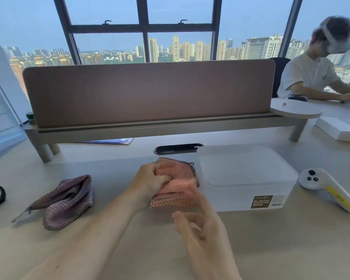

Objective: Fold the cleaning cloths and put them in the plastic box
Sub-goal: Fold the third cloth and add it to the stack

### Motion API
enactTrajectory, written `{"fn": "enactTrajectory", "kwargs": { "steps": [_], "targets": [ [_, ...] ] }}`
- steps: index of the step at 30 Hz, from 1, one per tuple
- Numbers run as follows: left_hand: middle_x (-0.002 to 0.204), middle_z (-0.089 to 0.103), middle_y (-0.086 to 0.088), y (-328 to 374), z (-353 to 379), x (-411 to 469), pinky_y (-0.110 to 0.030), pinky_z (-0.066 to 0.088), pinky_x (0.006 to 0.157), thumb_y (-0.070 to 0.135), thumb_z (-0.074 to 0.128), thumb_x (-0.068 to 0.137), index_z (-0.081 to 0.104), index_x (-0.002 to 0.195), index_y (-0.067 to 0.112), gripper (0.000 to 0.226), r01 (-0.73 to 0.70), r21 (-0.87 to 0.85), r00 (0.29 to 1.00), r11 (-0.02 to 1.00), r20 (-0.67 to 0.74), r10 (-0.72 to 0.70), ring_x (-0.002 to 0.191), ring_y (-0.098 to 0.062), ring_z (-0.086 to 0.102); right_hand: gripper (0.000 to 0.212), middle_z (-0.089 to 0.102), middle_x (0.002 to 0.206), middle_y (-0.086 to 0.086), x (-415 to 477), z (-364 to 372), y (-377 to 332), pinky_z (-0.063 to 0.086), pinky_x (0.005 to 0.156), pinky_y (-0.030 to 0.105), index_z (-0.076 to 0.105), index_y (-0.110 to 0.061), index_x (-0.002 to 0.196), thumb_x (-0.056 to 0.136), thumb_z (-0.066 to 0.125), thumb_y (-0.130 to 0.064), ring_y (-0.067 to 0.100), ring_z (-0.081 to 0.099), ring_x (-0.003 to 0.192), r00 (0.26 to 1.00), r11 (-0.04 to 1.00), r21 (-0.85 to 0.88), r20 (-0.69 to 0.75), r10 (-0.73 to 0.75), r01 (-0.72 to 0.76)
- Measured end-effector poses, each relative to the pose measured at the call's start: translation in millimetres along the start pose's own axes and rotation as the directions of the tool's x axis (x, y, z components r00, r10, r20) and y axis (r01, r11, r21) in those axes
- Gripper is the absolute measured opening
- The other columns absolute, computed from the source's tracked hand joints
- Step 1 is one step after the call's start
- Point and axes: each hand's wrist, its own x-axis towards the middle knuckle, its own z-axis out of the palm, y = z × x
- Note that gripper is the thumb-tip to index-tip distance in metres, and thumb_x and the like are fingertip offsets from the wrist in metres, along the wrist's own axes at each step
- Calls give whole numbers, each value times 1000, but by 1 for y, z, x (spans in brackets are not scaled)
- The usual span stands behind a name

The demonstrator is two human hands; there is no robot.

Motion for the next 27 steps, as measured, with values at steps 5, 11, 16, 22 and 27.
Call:
{"fn": "enactTrajectory", "kwargs": {
  "steps": [5,11,16,22,27],
  "targets": [
    [112,77,5,9,-4,-2,-22,58,83,1,75,85,81,109,31,39,-55,-3,998,998,-37,55,101,-15,73,31,74,90,-15,-15,2,11,47,50,16,69,-48,107,81,68,-31,8,67,63,997,996,-86,72,-31,37],
    [116,75,-1,2,-2,-5,-14,54,72,-1,76,84,77,105,33,41,-5,52,999,999,-39,7,100,-16,72,22,75,96,-18,-13,4,12,58,58,29,73,-42,100,82,66,-32,13,71,73,995,996,-92,95,-1,10],
    [146,55,-5,6,-8,-10,-38,43,115,42,82,75,62,133,36,62,-44,363,992,931,-92,83,132,-23,57,21,75,98,-21,-12,-2,16,52,56,20,73,-38,98,89,70,-20,13,72,77,995,990,-143,100,24,-10],
    [174,0,-5,10,19,-26,-46,-2,129,65,34,99,24,161,34,69,-295,878,932,378,177,317,160,-23,-3,12,75,87,-17,-13,-2,20,61,61,37,75,-36,94,87,69,-29,12,71,69,998,989,-148,54,17,-9],
    [174,-1,4,-2,25,-28,-38,-7,128,60,19,105,8,165,29,68,-335,832,940,443,329,93,159,-12,-9,24,75,76,-11,-14,-7,23,62,61,43,75,-38,84,91,71,-16,10,73,67,998,979,-202,39,44,-35]
  ]
}}
